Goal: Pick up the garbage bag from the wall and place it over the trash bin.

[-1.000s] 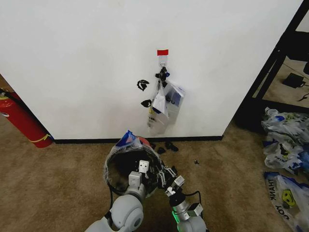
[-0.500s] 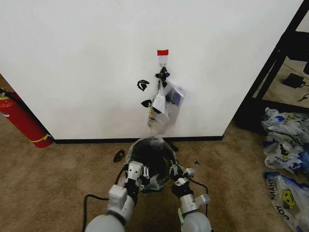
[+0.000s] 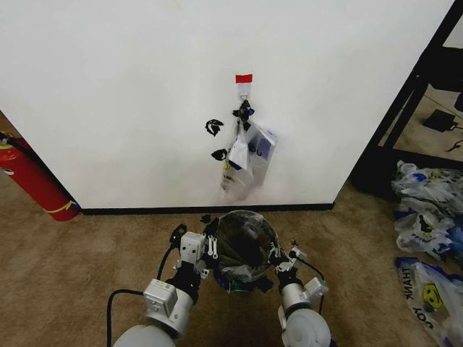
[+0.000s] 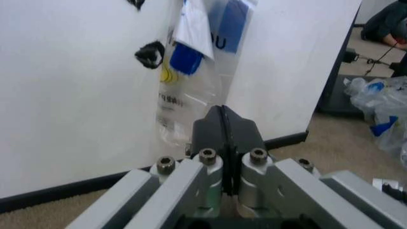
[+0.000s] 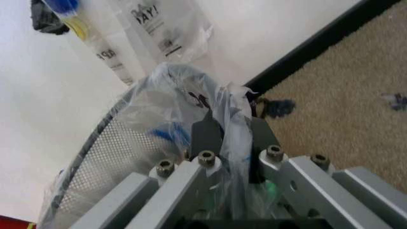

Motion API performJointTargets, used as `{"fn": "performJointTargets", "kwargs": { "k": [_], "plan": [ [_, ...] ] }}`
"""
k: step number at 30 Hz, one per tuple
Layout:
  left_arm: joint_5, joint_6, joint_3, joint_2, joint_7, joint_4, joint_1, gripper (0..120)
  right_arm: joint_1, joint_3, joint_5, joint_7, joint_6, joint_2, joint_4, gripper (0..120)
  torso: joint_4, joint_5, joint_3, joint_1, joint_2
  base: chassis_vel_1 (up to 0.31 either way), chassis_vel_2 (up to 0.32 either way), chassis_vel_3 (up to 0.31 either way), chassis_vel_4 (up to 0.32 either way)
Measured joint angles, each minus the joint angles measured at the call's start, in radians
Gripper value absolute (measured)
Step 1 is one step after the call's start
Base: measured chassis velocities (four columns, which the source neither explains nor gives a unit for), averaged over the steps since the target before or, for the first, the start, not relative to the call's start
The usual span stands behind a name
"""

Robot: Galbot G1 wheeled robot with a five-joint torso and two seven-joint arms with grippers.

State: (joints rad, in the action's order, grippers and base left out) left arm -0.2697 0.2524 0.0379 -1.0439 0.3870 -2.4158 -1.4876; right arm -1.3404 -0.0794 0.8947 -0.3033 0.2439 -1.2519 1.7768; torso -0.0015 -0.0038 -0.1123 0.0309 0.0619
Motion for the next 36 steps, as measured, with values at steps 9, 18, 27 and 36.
{"fn": "performJointTargets", "kwargs": {
  "k": [9,18,27,36],
  "plan": [
    [0.001,-0.004,-0.008,-0.008,0.0,0.011,-0.002,0,-0.01,0.006,-0.023,-0.09,-0.048,0.0,0.033,27,0.0,0.0,0.0,0.0,0.0,0.0,0.0,0.0,0.0],
    [0.001,-0.01,-0.013,-0.012,0.0,0.023,-0.001,0,-0.022,-0.001,-0.012,-0.107,-0.066,0.015,0.06,59,0.0001,0.0,0.0,0.0,0.0,0.0,0.0,0.0,0.0],
    [0.009,-0.012,-0.041,-0.019,0.001,0.043,0.015,0,-0.056,-0.012,-0.02,-0.104,-0.074,0.04,0.08,91,0.0001,0.0,0.0,0.0,0.0,0.0,0.0,0.0,0.0],
    [0.016,-0.018,-0.043,-0.024,0.002,0.061,0.013,0,-0.087,-0.057,-0.008,0.134,-0.059,0.139,0.051,100,0.0,0.0,0.0,0.0,0.0,0.0,0.0,0.0,0.0]
  ]
}}
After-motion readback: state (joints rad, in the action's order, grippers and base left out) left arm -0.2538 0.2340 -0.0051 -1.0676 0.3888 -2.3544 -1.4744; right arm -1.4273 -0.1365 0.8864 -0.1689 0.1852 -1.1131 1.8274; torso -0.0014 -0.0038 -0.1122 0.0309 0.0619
